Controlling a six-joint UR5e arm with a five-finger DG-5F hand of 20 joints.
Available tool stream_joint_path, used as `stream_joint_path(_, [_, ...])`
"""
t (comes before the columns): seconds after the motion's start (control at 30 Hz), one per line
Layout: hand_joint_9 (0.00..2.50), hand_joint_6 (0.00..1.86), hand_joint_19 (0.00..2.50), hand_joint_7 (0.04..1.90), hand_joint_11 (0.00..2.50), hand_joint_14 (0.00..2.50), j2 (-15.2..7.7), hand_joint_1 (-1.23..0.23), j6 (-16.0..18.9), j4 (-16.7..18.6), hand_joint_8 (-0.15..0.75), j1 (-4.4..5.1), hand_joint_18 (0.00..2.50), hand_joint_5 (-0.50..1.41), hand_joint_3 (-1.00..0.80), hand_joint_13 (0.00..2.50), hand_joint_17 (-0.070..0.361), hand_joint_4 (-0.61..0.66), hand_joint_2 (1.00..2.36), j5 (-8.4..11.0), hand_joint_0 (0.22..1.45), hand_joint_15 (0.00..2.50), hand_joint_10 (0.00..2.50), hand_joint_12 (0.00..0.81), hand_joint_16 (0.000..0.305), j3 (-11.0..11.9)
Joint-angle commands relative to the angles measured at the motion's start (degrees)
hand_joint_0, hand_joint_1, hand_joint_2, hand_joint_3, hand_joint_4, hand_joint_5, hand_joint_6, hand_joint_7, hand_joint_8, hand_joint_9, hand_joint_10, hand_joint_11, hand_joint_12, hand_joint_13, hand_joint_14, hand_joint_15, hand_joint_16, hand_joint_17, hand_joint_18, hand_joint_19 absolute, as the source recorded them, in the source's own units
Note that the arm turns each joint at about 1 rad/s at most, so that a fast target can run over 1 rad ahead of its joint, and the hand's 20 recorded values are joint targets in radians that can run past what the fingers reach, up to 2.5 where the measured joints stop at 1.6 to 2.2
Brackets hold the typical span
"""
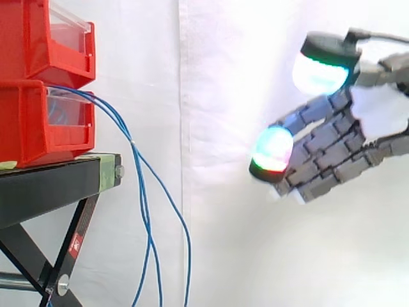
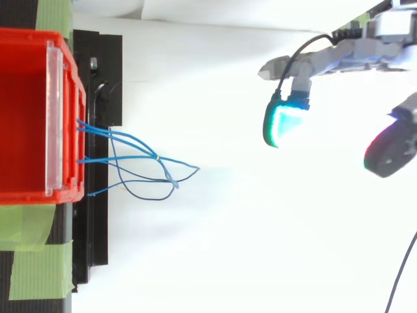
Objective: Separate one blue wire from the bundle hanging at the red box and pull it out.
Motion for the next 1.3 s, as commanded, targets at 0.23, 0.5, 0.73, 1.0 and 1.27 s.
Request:
stream_joint_path(0.23, [0.06,0.50,0.06,1.09,0.02,0.00,-5.23,-0.67,-4.28,5.61,0.284,0.22,0.00,-0.19,-0.50,0.00,0.149,0.32,1.00,2.16,0.49,0.16,0.00,0.374,0.066,0.00])
stream_joint_path(0.5, [0.09,0.50,0.08,1.03,0.03,0.00,-5.32,-0.64,-7.27,10.36,0.294,0.31,0.00,-0.19,-0.50,0.01,0.149,0.32,1.00,11.22,0.48,0.17,0.00,0.380,0.066,0.00])
stream_joint_path(0.73, [0.11,0.50,0.09,1.02,0.03,0.00,-5.32,-0.61,-10.70,17.30,0.299,0.93,0.00,-0.19,-0.50,0.02,0.152,0.33,1.00,20.53,0.47,0.18,0.00,0.385,0.068,0.00])
stream_joint_path(1.0, [0.13,0.50,0.10,1.01,0.05,0.01,-8.13,-0.59,-13.95,22.40,0.306,2.51,0.00,-0.19,-0.50,0.05,0.154,0.34,1.00,22.91,0.47,0.19,0.00,0.388,0.068,0.00])
stream_joint_path(1.27, [0.16,0.50,0.12,1.00,0.07,0.01,-8.57,-0.59,-15.18,26.44,0.313,4.09,0.00,-0.18,-0.50,0.08,0.154,0.34,1.00,23.17,0.47,0.20,0.00,0.394,0.068,0.09])
